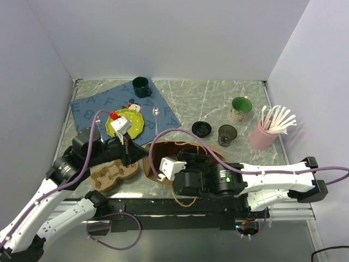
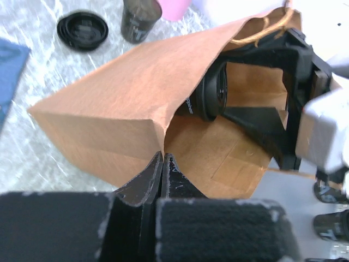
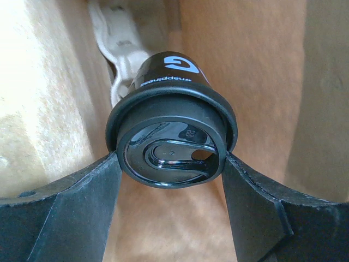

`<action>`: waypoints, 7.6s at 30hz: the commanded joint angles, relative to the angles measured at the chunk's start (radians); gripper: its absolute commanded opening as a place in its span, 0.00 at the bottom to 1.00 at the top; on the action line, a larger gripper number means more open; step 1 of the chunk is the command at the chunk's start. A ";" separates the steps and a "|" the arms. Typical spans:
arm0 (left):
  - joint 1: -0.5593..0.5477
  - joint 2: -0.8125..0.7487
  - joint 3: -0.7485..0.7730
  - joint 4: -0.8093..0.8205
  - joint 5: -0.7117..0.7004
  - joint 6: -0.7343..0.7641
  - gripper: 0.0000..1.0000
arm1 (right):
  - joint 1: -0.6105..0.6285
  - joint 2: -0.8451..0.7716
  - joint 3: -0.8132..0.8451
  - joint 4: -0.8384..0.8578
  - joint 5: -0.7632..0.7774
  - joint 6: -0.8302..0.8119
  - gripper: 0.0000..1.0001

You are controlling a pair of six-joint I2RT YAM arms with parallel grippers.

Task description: Pack the takeout coffee

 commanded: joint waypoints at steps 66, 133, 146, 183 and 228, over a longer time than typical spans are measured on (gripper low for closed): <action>-0.019 0.197 0.128 0.034 0.045 0.161 0.01 | -0.424 -0.018 -0.163 0.418 -0.387 -0.435 0.48; -0.019 0.153 0.132 0.014 0.026 0.099 0.01 | -0.507 -0.165 -0.153 0.244 -0.592 -0.346 0.47; -0.019 0.058 0.020 0.143 0.049 0.228 0.01 | -0.423 -0.213 -0.367 0.399 -0.396 -0.423 0.47; -0.019 0.119 0.014 0.117 0.160 0.285 0.01 | -0.455 -0.176 -0.429 0.498 -0.242 -0.375 0.47; -0.019 0.128 0.019 0.100 0.112 0.414 0.01 | -0.478 -0.110 -0.429 0.386 -0.235 -0.282 0.46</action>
